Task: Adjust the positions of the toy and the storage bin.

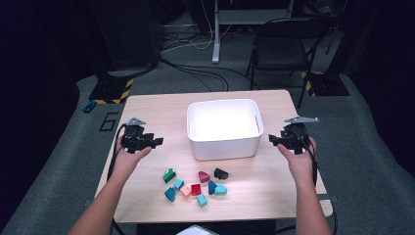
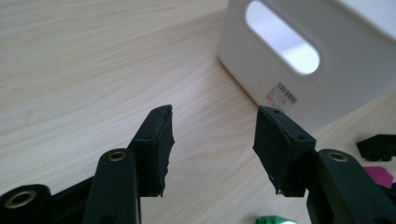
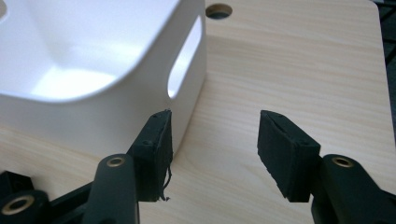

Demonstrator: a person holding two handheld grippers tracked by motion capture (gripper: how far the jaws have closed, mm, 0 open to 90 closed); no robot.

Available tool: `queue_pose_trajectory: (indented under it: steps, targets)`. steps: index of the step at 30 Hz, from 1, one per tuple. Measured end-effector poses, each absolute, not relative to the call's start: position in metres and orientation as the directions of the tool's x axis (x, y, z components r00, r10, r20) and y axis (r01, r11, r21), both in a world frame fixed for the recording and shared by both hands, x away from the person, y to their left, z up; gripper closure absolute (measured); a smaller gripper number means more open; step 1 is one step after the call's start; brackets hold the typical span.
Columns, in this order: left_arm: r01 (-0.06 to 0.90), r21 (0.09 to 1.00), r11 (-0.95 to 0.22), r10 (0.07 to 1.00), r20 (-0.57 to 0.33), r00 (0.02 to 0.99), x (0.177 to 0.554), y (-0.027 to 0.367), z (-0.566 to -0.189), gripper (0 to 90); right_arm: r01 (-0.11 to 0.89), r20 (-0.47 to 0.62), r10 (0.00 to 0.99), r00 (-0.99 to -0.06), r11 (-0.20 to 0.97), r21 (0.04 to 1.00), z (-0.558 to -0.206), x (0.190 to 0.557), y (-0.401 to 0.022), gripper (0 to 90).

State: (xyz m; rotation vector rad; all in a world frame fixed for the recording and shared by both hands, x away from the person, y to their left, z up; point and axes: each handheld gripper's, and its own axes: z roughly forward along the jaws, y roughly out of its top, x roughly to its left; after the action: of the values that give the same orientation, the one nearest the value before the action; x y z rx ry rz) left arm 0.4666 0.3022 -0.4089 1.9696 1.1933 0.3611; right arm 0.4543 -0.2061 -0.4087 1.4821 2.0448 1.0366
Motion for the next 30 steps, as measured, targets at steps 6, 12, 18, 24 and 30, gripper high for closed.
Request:
queue_pose_trajectory:
  steps: [6, 12, 18, 24, 30]
  targets:
    - [0.594, 0.751, -0.288, 0.819, -0.129, 0.559, 0.475, 0.286, -0.393, 49.3, 0.594, 0.097, 0.922, -0.375, 0.158, 0.789, -0.392, 0.454, -0.200, 43.3]
    - [0.585, 0.759, -0.285, 0.806, -0.140, 0.575, 0.479, 0.272, -0.389, 47.8, 0.562, 0.101, 0.909, -0.404, 0.159, 0.812, -0.382, 0.454, -0.190, 41.2]
    - [0.579, 0.763, -0.288, 0.793, -0.149, 0.591, 0.482, 0.261, -0.386, 46.2, 0.557, 0.106, 0.909, -0.403, 0.152, 0.816, -0.385, 0.458, -0.181, 39.9]
    - [0.570, 0.765, -0.299, 0.771, -0.158, 0.617, 0.485, 0.245, -0.385, 44.0, 0.565, 0.097, 0.903, -0.418, 0.175, 0.806, -0.395, 0.464, -0.172, 38.9]
    - [0.563, 0.769, -0.303, 0.755, -0.167, 0.634, 0.487, 0.229, -0.384, 41.5, 0.563, 0.104, 0.893, -0.437, 0.182, 0.807, -0.400, 0.466, -0.165, 39.4]
